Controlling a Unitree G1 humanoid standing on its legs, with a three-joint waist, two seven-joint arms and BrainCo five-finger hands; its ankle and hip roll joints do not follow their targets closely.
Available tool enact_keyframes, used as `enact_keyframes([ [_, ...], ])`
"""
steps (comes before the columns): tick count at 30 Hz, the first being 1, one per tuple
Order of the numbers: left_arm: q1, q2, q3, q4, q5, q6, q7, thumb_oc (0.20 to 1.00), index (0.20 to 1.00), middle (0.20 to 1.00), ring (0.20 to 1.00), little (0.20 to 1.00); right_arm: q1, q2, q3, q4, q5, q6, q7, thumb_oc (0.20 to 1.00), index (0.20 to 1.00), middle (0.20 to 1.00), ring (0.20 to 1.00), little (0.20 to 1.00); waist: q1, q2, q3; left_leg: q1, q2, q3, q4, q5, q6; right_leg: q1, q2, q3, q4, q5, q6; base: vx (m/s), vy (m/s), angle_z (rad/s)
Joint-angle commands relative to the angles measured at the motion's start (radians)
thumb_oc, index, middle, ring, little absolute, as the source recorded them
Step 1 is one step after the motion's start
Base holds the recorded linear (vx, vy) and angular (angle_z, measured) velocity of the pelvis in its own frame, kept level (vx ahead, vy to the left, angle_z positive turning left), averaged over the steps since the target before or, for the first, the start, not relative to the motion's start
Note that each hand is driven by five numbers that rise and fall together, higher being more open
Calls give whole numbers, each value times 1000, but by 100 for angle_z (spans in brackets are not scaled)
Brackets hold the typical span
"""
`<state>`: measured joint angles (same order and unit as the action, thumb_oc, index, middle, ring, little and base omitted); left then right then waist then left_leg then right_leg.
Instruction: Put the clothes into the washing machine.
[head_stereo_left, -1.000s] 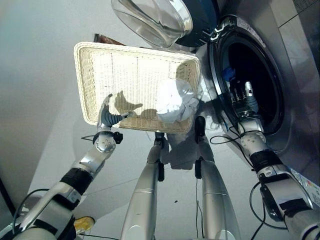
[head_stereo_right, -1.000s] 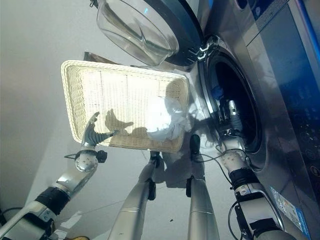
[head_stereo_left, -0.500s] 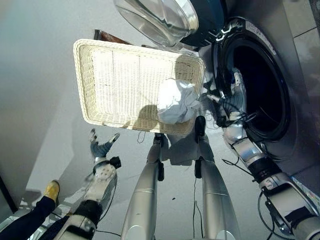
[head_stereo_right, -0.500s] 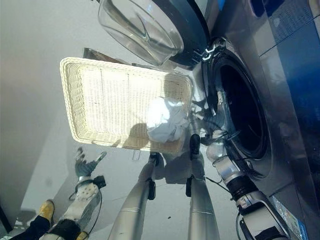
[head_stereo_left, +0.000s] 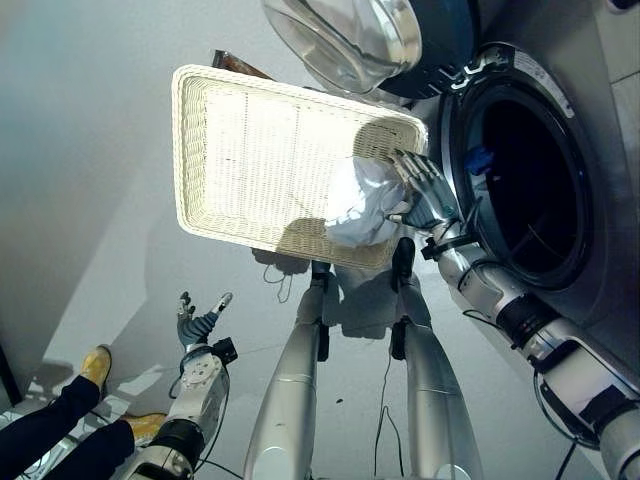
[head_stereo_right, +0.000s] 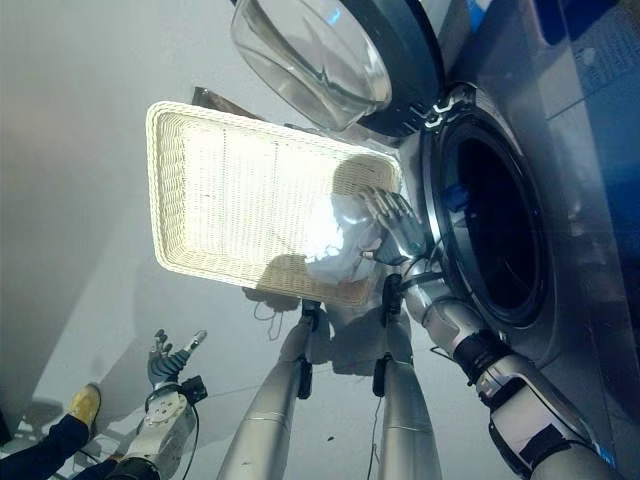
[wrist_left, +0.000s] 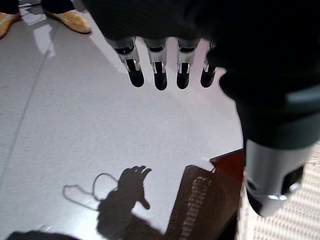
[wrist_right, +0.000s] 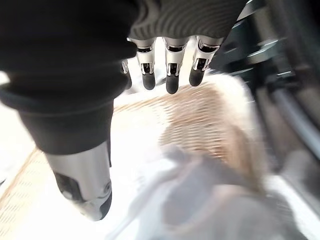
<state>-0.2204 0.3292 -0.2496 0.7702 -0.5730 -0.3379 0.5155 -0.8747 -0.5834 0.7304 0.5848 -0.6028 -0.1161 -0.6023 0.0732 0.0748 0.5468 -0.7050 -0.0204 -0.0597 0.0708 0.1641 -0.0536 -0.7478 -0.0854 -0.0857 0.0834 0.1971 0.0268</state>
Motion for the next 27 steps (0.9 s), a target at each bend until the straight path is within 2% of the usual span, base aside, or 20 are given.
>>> enact_keyframes([
  [1, -21, 19, -13, 38, -32, -17, -19, 1000, 1000, 1000, 1000, 1000, -67, -27, 82, -12, -56, -30, 23, 1000, 1000, 1000, 1000, 1000, 30, 36, -27, -15, -72, 3, -27, 61, 38, 13, 21, -59, 44, -11, 54, -6, -21, 13],
  [6, -34, 23, -39, 34, -25, -8, -42, 1000, 1000, 1000, 1000, 1000, -120, -10, 141, -9, -68, -33, 95, 1000, 1000, 1000, 1000, 1000, 46, 36, -27, -17, -74, -9, -32, 66, 38, 11, 18, -66, 45, -11, 60, -6, -27, 7],
  [8, -41, 24, -50, 35, -28, -6, -49, 1000, 1000, 1000, 1000, 1000, -135, 3, 163, 14, -68, -12, 135, 1000, 1000, 1000, 1000, 1000, 51, 35, -27, -17, -76, -15, -35, 67, 39, 12, 16, -69, 43, -9, 61, -4, -26, 9],
  [9, -50, 24, -57, 34, -23, 0, -56, 1000, 1000, 1000, 1000, 1000, -148, 18, 177, 50, -43, 32, 206, 1000, 1000, 1000, 1000, 1000, 57, 35, -27, -18, -77, -18, -36, 68, 38, 12, 15, -73, 42, -9, 63, 11, -38, 7],
  [10, -49, 25, -64, 34, -19, 2, -65, 1000, 1000, 1000, 1000, 1000, -148, 33, 191, 96, -42, 118, 302, 1000, 1000, 1000, 1000, 1000, 62, 36, -27, -12, -76, -20, -40, 64, 36, 17, 13, -75, 43, -15, 63, 4, -29, 8],
  [11, -51, 25, -63, 31, -16, 3, -69, 1000, 1000, 1000, 1000, 1000, -149, 36, 201, 113, -33, 155, 344, 1000, 1000, 1000, 1000, 1000, 64, 36, -27, -19, -76, -21, -42, 70, 36, 12, 12, -77, 39, -8, 63, 16, -16, 7],
  [13, -47, 28, -74, 17, -17, 7, -75, 1000, 1000, 1000, 1000, 1000, -136, 50, 229, 168, -37, 281, 470, 1000, 1000, 1000, 1000, 1000, 70, 36, -27, -22, -74, -23, -47, 72, 36, 11, 10, -82, 35, -6, 63, 17, -10, 5],
  [18, -45, 39, -82, -22, -9, 28, -82, 1000, 1000, 1000, 1000, 1000, -151, 79, 242, 228, -83, 422, 688, 1000, 1000, 1000, 1000, 1000, 84, 33, -27, -35, -74, -26, -50, 78, 36, 3, 7, -93, 27, 4, 63, 24, -35, 3],
  [20, -50, 42, -84, -33, -4, 36, -87, 1000, 1000, 1000, 1000, 1000, -164, 95, 240, 271, -109, 454, 749, 1000, 1000, 1000, 1000, 1000, 91, 34, -27, -38, -74, -28, -54, 80, 36, 2, 5, -98, 23, 7, 63, 22, -51, 5],
  [24, -54, 40, -88, -40, 9, 37, -101, 1000, 1000, 1000, 1000, 1000, -178, 119, 230, 384, -125, 454, 808, 1000, 1000, 1000, 1000, 1000, 104, 40, -27, -42, -74, -31, -61, 83, 35, 2, 0, -107, 18, 11, 63, 19, -37, 9],
  [26, -66, 36, -95, -50, 19, 45, -105, 1000, 1000, 1000, 1000, 1000, -184, 142, 223, 453, -138, 458, 880, 1000, 1000, 1000, 1000, 1000, 112, 47, -27, -43, -76, -33, -67, 87, 35, 2, -3, -112, 15, 14, 63, 20, -47, 10],
  [27, -71, 38, -98, -64, 25, 54, -108, 1000, 1000, 1000, 1000, 1000, -182, 154, 217, 495, -163, 446, 918, 520, 520, 520, 520, 520, 118, 51, -27, -44, -78, -36, -67, 88, 35, 2, -5, -115, 13, 16, 64, 13, -42, 6],
])
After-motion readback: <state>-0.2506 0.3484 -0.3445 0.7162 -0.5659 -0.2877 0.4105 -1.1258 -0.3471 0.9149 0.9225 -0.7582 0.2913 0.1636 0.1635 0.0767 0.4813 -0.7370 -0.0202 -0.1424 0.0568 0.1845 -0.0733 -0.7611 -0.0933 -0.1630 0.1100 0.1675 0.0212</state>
